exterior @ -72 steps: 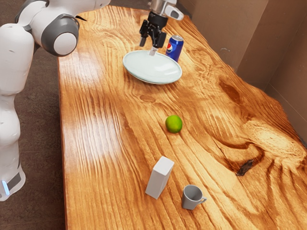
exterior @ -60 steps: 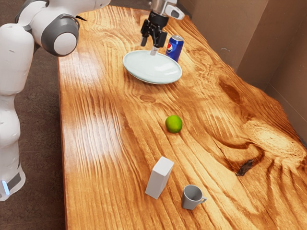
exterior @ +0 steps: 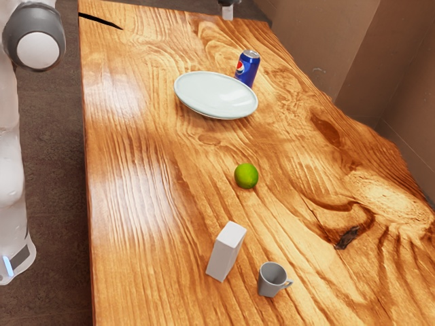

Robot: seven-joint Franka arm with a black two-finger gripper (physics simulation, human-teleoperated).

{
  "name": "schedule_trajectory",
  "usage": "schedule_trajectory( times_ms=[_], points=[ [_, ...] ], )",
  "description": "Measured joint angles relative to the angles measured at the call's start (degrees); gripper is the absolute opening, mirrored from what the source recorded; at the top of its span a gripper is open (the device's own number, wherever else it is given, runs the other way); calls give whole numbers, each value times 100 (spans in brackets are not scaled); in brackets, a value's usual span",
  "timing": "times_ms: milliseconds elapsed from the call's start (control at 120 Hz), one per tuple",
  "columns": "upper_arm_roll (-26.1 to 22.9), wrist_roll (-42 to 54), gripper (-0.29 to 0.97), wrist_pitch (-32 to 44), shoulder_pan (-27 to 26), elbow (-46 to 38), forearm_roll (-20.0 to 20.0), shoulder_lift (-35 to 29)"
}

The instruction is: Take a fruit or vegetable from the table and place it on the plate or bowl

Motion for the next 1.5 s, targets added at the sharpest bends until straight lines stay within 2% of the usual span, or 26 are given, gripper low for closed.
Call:
schedule_trajectory(
  times_ms=[83, 150, 208, 317, 433, 508, 583, 642, 750, 900, 1217, 1500],
  points=[
    [-369, 514, 68, 149, -67, -25, 97, 764],
    [-541, 859, 68, 475, -463, -30, 180, 1427],
    [-599, 1105, 68, 741, -596, -30, 320, 1950],
    [-615, 1492, 68, 1127, -554, -34, 537, 2260],
    [-628, 1910, 68, 1493, -931, -78, 692, 2591],
    [-624, 2168, 68, 1647, -959, -167, 716, 2760],
    [-613, 2422, 68, 1709, -949, -320, 716, 2817],
    [-612, 2597, 68, 1774, -947, -747, 704, 2777],
    [-605, 2859, 68, 2241, -998, -2100, 611, 2141],
    [-590, 3143, 68, 2813, -1066, -2868, 560, 1898],
    [-560, 3565, 68, 3329, -888, -3144, 552, 1868],
    [-547, 3798, 68, 2942, -876, -3145, 426, 1836]
  ],
)
